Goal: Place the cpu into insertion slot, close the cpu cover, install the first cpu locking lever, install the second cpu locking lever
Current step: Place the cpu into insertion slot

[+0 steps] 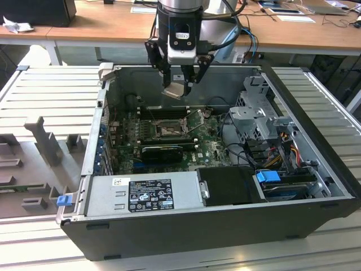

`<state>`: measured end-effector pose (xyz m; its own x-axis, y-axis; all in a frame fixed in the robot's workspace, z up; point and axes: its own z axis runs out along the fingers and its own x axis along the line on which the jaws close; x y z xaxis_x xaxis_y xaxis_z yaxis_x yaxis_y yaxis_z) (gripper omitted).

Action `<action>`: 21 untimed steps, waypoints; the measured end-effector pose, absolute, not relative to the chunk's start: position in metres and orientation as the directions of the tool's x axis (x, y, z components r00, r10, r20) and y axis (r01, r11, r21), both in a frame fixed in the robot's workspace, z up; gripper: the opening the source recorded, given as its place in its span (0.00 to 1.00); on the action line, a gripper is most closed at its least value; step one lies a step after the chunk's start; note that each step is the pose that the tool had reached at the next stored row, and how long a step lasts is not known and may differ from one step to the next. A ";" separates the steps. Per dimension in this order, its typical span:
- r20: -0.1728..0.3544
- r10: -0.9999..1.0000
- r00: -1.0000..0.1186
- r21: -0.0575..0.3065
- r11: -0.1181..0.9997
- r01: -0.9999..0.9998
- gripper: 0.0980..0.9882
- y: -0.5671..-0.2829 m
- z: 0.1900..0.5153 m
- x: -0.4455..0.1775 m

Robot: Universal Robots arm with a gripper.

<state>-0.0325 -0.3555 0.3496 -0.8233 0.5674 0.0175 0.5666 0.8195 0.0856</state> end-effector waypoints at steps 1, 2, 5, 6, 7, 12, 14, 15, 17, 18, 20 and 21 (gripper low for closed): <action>0.017 0.577 -0.817 0.086 0.813 0.576 0.48 -0.356 0.350 -0.032; 0.017 0.583 -0.812 0.085 0.809 0.582 0.48 -0.355 0.349 -0.032; 0.016 0.616 -0.788 0.083 0.784 0.615 0.48 -0.356 0.349 -0.032; 0.016 0.630 -0.776 0.083 0.773 0.629 0.48 -0.356 0.349 -0.032; 0.016 0.638 -0.770 0.083 0.767 0.636 0.48 -0.356 0.349 -0.032; 0.016 0.668 -0.744 0.083 0.741 0.666 0.48 -0.355 0.348 -0.032; 0.015 0.668 -0.744 0.083 0.741 0.666 0.48 -0.355 0.346 -0.032; 0.015 0.668 -0.744 0.083 0.741 0.666 0.48 -0.356 0.346 -0.032; 0.015 0.668 -0.744 0.082 0.741 0.666 0.48 -0.355 0.344 -0.032; 0.015 0.668 -0.744 0.082 0.741 0.666 0.48 -0.355 0.344 -0.032; 0.015 0.674 -0.739 0.082 0.735 0.673 0.48 -0.356 0.343 -0.032; 0.015 0.678 -0.735 0.082 0.732 0.676 0.48 -0.355 0.343 -0.032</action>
